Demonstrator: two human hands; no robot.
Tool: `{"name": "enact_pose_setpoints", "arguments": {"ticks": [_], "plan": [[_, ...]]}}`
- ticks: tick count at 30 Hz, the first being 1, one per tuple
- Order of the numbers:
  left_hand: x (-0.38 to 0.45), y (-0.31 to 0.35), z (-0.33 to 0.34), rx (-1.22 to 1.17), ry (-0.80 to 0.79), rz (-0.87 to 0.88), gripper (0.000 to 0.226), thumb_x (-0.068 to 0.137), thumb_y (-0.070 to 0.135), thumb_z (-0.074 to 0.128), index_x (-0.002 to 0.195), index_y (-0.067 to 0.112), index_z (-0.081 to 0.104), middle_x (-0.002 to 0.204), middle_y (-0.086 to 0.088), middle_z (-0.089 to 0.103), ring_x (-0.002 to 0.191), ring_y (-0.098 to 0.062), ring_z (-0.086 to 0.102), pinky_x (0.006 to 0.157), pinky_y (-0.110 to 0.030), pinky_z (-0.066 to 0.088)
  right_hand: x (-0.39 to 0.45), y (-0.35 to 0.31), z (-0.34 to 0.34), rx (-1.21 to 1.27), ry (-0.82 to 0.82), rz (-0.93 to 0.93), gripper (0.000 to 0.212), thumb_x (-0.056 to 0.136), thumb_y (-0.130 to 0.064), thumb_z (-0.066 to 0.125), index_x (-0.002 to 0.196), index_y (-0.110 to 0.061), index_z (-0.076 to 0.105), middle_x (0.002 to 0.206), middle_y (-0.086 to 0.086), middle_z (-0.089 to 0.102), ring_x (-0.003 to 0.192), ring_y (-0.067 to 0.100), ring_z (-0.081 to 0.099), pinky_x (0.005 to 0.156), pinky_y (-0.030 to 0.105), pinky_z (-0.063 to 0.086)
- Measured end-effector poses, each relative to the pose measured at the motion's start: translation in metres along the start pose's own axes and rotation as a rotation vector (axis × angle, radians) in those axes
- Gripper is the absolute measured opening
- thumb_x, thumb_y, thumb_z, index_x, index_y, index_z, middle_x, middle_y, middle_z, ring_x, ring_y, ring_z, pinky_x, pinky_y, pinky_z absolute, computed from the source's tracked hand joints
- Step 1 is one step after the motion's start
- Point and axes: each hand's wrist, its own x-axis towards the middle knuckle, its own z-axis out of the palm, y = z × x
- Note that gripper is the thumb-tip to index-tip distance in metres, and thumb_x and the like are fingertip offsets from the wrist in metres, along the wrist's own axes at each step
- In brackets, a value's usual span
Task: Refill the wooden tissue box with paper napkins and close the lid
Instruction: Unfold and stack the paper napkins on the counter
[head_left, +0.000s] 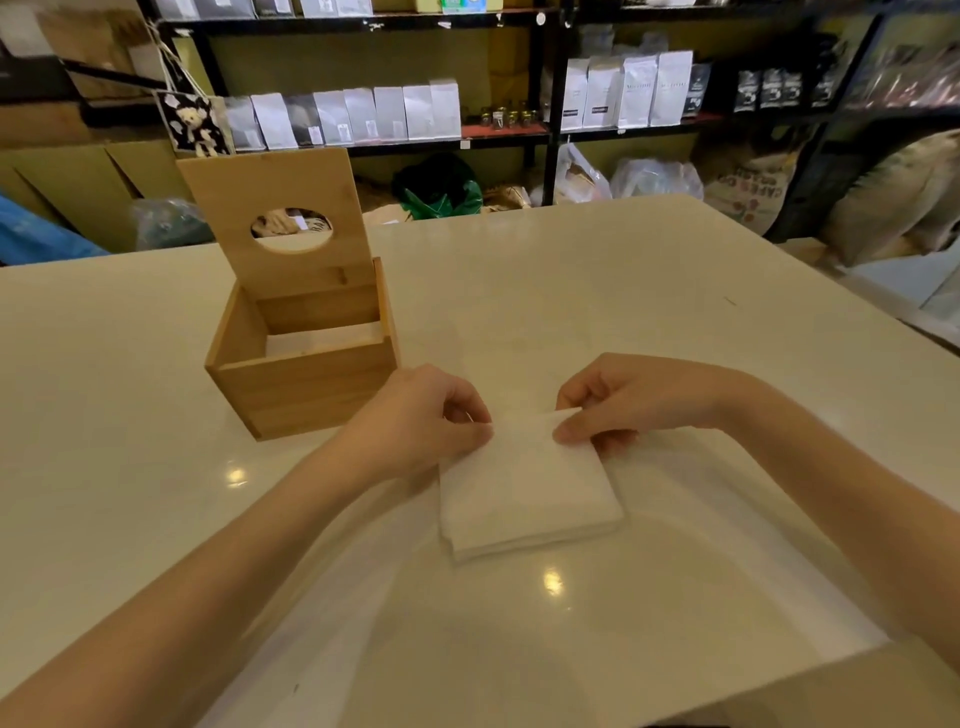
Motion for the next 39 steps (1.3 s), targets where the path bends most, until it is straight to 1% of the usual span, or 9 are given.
{"name": "enact_pose_setpoints", "arguments": {"ticks": [5, 10, 13, 16, 20, 26, 31, 36, 39], "plan": [[-0.003, -0.001, 0.004, 0.133, 0.053, 0.045, 0.018, 0.084, 0.025, 0.063, 0.1, 0.021, 0.068, 0.095, 0.005, 0.066, 0.086, -0.009, 0.059, 0.077, -0.022, 0.051, -0.001, -0.002, 0.002, -0.224, 0.1, 0.045, 0.028, 0.079, -0.029, 0.066, 0.07, -0.002, 0.061, 0.056, -0.005, 0.058, 0.052, 0.009, 0.048, 0.056, 0.022, 0.038], [-0.001, 0.001, -0.002, 0.182, -0.052, 0.016, 0.037, 0.08, 0.035, 0.066, 0.115, 0.023, 0.061, 0.102, 0.007, 0.057, 0.091, -0.007, 0.054, 0.072, -0.015, 0.043, -0.004, -0.011, 0.004, -0.575, 0.278, 0.059, 0.031, 0.068, -0.049, 0.071, 0.079, -0.025, 0.055, 0.076, -0.012, 0.052, 0.074, 0.011, 0.051, 0.061, 0.027, 0.04], [-0.001, 0.007, -0.004, 0.283, -0.132, 0.009, 0.043, 0.08, 0.035, 0.066, 0.121, 0.025, 0.056, 0.105, 0.006, 0.053, 0.094, -0.009, 0.051, 0.079, -0.019, 0.043, -0.002, -0.012, 0.004, -0.487, 0.245, -0.025, 0.034, 0.075, -0.043, 0.067, 0.102, -0.024, 0.059, 0.092, -0.009, 0.054, 0.09, 0.014, 0.053, 0.08, 0.031, 0.046], [-0.001, 0.012, -0.002, 0.329, -0.166, 0.006, 0.042, 0.081, 0.031, 0.065, 0.121, 0.025, 0.054, 0.105, 0.006, 0.052, 0.096, -0.011, 0.05, 0.086, -0.025, 0.045, 0.0, -0.015, 0.01, -0.485, 0.157, -0.042, 0.035, 0.079, -0.033, 0.065, 0.111, -0.022, 0.058, 0.092, -0.008, 0.053, 0.088, 0.013, 0.051, 0.08, 0.03, 0.045], [0.001, 0.016, 0.0, 0.32, -0.222, -0.029, 0.036, 0.083, 0.027, 0.063, 0.117, 0.023, 0.054, 0.102, 0.007, 0.052, 0.093, -0.012, 0.051, 0.083, -0.025, 0.045, 0.002, -0.014, 0.014, -0.451, 0.118, -0.029, 0.032, 0.077, -0.027, 0.066, 0.107, -0.02, 0.059, 0.083, -0.013, 0.051, 0.085, 0.015, 0.054, 0.076, 0.032, 0.047], [-0.001, 0.018, 0.0, 0.344, -0.239, -0.007, 0.024, 0.084, 0.023, 0.06, 0.106, 0.014, 0.061, 0.102, -0.002, 0.06, 0.09, -0.018, 0.055, 0.076, -0.029, 0.047, 0.003, -0.009, 0.015, -0.429, 0.112, -0.034, 0.023, 0.078, -0.025, 0.063, 0.096, -0.011, 0.062, 0.098, 0.007, 0.062, 0.091, 0.023, 0.057, 0.077, 0.04, 0.047], [-0.003, 0.01, -0.01, 0.181, -0.185, -0.046, 0.019, 0.079, 0.023, 0.067, 0.097, 0.017, 0.063, 0.096, 0.002, 0.062, 0.088, -0.016, 0.057, 0.083, -0.033, 0.05, -0.001, -0.016, 0.003, -0.307, 0.103, -0.087, 0.01, 0.082, -0.023, 0.06, 0.088, -0.016, 0.06, 0.081, -0.004, 0.059, 0.071, 0.012, 0.052, 0.065, 0.027, 0.04], [-0.014, 0.008, -0.038, -0.148, -0.191, -0.122, 0.018, 0.08, 0.017, 0.067, 0.097, 0.02, 0.062, 0.092, 0.003, 0.068, 0.081, -0.012, 0.065, 0.059, -0.017, 0.056, -0.001, -0.039, -0.015, -0.155, 0.099, -0.158, 0.014, 0.087, -0.019, 0.055, 0.092, -0.011, 0.066, 0.088, 0.004, 0.067, 0.074, 0.011, 0.058, 0.07, 0.028, 0.047], [-0.026, 0.008, -0.064, -0.235, -0.129, -0.126, 0.018, 0.079, 0.019, 0.068, 0.097, 0.02, 0.066, 0.093, 0.003, 0.071, 0.084, -0.015, 0.067, 0.057, -0.019, 0.054, 0.003, -0.058, -0.025, -0.061, 0.107, -0.221, 0.014, 0.087, -0.014, 0.056, 0.09, -0.009, 0.068, 0.083, 0.002, 0.067, 0.071, 0.009, 0.059, 0.068, 0.028, 0.048]]}}
